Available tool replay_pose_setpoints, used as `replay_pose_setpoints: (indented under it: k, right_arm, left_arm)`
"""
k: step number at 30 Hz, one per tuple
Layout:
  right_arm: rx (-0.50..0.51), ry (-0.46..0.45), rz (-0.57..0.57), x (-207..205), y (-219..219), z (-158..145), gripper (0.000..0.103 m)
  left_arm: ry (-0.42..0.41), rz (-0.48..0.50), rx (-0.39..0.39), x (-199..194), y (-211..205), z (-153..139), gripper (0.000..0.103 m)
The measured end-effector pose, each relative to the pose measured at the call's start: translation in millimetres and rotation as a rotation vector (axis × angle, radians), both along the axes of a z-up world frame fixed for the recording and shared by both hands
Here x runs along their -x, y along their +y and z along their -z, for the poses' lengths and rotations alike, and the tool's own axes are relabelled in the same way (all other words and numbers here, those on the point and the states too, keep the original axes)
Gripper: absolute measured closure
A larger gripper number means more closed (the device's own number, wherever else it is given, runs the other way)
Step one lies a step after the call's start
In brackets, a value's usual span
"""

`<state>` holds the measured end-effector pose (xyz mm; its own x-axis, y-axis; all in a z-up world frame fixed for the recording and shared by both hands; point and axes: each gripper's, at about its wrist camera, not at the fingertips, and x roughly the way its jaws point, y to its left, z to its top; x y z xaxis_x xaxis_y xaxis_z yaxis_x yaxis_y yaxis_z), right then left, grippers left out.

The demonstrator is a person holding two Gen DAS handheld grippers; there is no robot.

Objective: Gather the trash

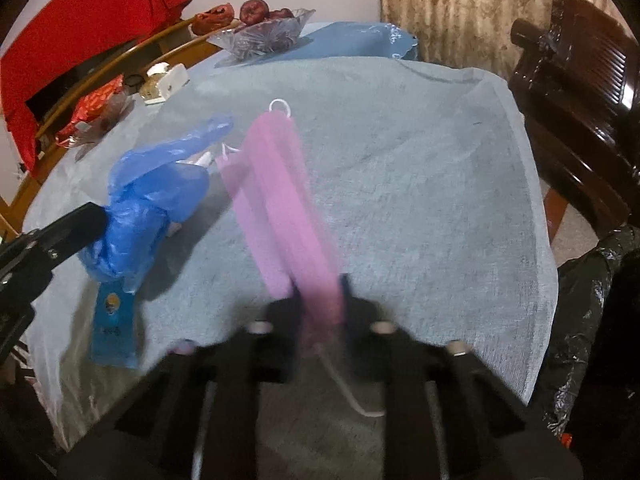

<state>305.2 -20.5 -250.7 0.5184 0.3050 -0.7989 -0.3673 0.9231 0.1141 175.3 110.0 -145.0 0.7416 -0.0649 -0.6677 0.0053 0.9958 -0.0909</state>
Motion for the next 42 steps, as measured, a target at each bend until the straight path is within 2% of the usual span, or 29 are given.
replay_pose_setpoints:
  k: [5, 15, 30, 42]
  right_arm:
    - [-0.037, -0.020, 0.003, 10, -6, -11, 0.103]
    - [-0.110, -0.102, 0.073, 31, -36, -58, 0.103]
    - [-0.109, -0.249, 0.145, 81, -87, -117, 0.102]
    - [-0.084, -0.297, 0.285, 126, -161, -132, 0.102]
  left_arm:
    - [-0.004, 0.002, -0.003, 0, -3, -3, 0.100]
    - [-0.055, 0.021, 0.008, 9, -17, -27, 0.100]
    - [-0.137, 0.122, 0.027, 30, -68, -68, 0.100]
    - [-0.162, 0.250, 0.048, 36, -133, -82, 0.100]
